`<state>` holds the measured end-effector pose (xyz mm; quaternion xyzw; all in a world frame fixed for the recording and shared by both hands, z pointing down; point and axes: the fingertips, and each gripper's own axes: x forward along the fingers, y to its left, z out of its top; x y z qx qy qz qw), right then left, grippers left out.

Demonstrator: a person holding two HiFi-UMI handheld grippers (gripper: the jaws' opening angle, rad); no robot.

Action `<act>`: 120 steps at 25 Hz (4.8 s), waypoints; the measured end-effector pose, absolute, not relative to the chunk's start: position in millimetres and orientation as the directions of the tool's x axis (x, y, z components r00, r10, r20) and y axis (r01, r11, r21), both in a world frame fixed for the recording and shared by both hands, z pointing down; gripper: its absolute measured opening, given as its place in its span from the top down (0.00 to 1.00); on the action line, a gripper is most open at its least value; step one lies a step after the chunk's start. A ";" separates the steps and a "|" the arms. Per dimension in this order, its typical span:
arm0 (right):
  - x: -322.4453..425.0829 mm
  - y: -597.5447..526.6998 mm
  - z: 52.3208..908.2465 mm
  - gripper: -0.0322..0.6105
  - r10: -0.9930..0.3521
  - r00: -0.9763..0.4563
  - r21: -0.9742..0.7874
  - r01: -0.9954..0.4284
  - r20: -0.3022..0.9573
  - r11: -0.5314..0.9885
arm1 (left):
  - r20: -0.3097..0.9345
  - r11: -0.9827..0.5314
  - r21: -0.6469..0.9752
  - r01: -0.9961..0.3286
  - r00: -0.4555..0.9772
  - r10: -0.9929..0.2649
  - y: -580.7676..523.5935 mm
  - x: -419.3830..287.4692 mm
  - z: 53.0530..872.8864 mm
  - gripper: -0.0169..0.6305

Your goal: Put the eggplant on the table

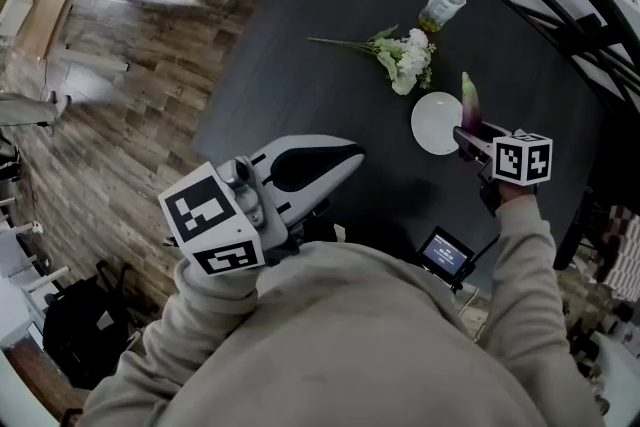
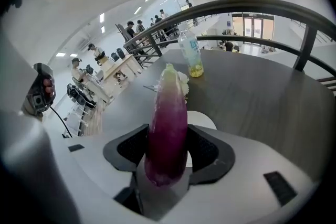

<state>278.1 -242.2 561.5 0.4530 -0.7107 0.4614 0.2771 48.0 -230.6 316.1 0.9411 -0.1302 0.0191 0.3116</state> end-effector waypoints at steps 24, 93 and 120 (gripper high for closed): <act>271.6 -248.8 627.7 0.58 -0.260 -0.414 -0.383 -0.910 0.873 0.160 | 0.144 -0.731 0.601 -0.323 0.944 -0.298 -225.7 26.4 328.7 0.96; 293.1 -230.9 597.6 0.42 -0.313 -0.191 -0.148 -0.977 0.930 0.157 | 0.096 -0.823 0.563 -0.077 0.995 -0.028 -231.1 106.3 326.0 0.96; 238.5 -142.4 250.2 0.93 -0.872 -0.469 -0.292 -0.861 0.143 0.416 | 0.000 -0.898 0.373 0.232 0.968 0.250 -194.4 192.5 255.4 0.96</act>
